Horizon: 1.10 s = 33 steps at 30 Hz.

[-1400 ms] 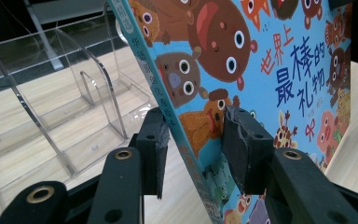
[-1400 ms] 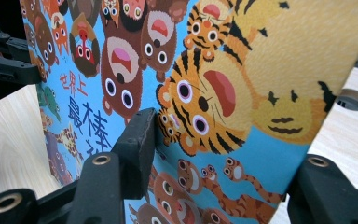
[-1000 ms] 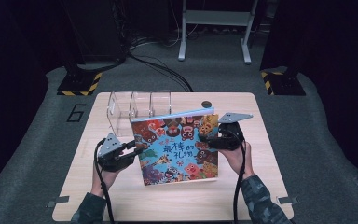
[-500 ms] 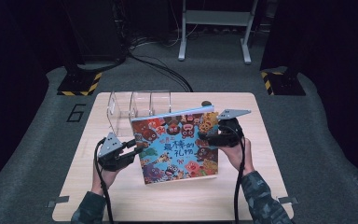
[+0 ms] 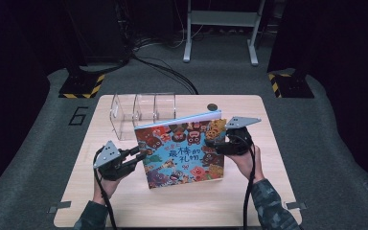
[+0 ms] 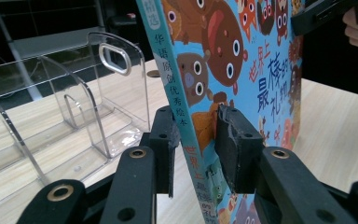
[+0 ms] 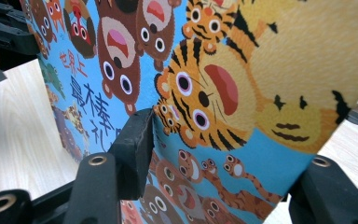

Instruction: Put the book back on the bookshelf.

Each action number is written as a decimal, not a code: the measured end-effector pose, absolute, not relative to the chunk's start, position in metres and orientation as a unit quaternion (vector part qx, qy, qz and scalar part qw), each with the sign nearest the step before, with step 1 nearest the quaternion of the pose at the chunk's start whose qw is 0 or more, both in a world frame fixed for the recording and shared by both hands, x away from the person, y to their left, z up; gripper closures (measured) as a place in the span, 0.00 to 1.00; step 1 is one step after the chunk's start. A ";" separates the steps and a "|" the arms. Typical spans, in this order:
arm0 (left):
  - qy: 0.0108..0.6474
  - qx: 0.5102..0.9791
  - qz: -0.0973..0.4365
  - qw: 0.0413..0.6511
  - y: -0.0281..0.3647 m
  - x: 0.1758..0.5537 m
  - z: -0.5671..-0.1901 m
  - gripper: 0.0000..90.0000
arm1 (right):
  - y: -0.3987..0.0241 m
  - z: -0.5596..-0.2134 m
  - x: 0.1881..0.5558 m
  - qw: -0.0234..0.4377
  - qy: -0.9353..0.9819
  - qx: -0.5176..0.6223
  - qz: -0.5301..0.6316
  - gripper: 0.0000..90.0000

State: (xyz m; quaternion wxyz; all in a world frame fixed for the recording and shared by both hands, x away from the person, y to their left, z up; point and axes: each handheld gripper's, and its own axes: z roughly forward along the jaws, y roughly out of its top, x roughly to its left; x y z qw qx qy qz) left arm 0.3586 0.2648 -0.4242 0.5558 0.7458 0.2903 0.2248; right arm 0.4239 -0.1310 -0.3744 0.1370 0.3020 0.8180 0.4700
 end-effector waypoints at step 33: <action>0.283 0.755 0.123 0.578 0.270 0.372 -0.423 0.63 | -0.135 -0.375 0.418 0.136 0.818 0.291 0.478 0.53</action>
